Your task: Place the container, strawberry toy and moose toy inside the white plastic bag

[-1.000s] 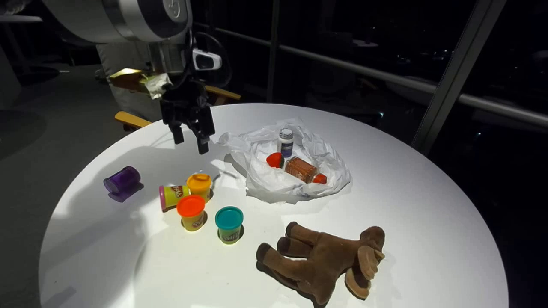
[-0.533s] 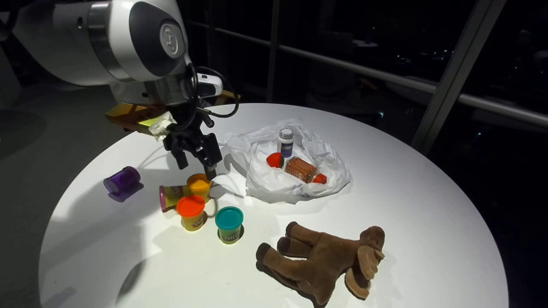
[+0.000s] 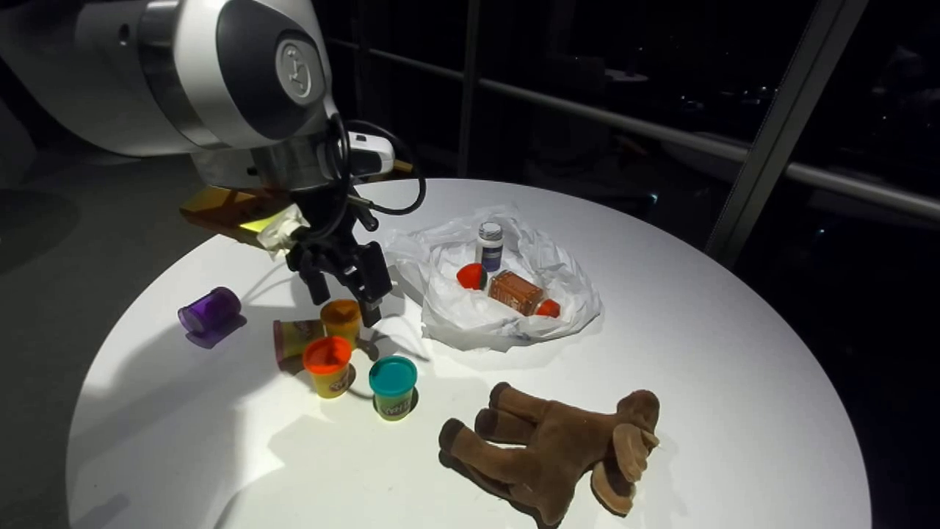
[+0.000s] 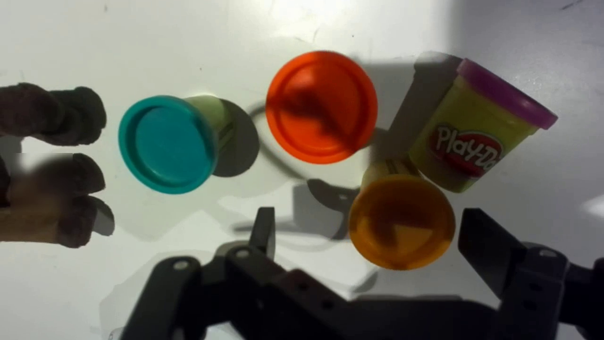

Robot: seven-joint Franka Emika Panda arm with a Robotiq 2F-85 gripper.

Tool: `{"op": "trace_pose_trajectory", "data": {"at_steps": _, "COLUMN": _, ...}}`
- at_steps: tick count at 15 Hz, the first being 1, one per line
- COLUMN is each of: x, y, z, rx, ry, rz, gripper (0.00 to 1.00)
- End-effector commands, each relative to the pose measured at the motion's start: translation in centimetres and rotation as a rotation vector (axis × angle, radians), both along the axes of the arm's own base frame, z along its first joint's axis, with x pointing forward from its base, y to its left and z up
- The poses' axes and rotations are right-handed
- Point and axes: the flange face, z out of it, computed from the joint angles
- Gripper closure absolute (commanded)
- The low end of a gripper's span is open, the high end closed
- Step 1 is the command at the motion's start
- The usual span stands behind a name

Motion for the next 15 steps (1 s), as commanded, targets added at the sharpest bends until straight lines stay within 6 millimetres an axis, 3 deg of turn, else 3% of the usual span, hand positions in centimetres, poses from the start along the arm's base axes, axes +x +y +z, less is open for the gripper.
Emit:
{"op": "trace_pose_trajectory", "data": {"at_steps": 1, "x": -0.1, "y": -1.3, "z": 0.7, "rx": 0.061, "ry": -0.033, "rz": 0.003, "gripper": 0.00}}
{"op": "trace_pose_trajectory", "data": {"at_steps": 8, "x": 0.6, "y": -2.4, "z": 2.0, "rx": 0.222, "ry": -0.094, "rz": -0.014, "gripper": 0.00}}
{"op": "trace_pose_trajectory", "data": {"at_steps": 15, "x": -0.1, "y": -1.5, "z": 0.3, "rx": 0.249, "ry": -0.011, "rz": 0.033, "gripper": 0.00}}
